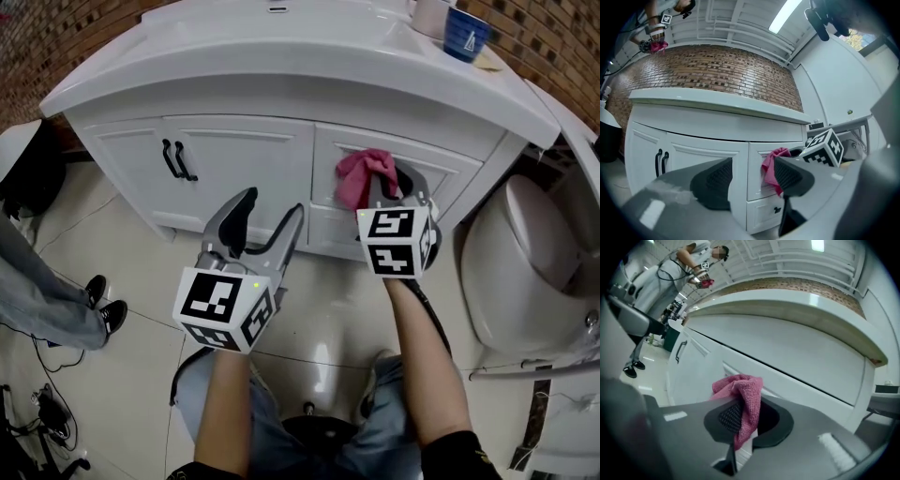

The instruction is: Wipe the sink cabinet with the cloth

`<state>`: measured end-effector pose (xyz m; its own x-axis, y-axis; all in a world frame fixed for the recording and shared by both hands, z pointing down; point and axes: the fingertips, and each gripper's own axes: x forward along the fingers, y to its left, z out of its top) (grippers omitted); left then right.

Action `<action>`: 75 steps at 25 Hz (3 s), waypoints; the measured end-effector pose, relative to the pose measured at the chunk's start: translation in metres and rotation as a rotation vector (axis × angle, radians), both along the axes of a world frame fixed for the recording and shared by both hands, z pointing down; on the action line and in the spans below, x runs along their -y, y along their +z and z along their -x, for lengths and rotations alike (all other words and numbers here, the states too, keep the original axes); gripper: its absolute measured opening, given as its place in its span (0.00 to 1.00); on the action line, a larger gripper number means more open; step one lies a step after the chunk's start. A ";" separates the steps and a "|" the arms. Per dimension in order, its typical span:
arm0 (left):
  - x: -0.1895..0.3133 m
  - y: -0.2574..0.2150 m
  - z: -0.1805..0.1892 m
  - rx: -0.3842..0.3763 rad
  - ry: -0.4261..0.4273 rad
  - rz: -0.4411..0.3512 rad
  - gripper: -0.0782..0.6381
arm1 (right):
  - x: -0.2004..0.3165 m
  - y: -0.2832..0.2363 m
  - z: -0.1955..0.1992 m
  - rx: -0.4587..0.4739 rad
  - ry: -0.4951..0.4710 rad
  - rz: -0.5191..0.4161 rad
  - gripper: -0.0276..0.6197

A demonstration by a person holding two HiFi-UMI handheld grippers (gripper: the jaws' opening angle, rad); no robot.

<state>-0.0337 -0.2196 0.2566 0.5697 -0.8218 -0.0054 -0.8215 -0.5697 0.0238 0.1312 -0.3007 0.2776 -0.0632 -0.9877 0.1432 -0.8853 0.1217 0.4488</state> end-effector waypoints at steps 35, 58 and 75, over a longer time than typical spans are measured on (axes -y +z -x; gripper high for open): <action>0.003 -0.004 0.034 -0.012 -0.056 0.009 0.50 | -0.015 0.014 0.114 -0.697 -0.333 -0.170 0.09; 0.007 -0.003 0.004 -0.009 -0.003 0.008 0.50 | -0.027 0.025 -0.047 -0.576 -0.041 0.047 0.09; 0.010 -0.002 -0.006 -0.005 0.016 0.008 0.50 | -0.054 0.016 -0.156 -0.316 0.150 0.060 0.09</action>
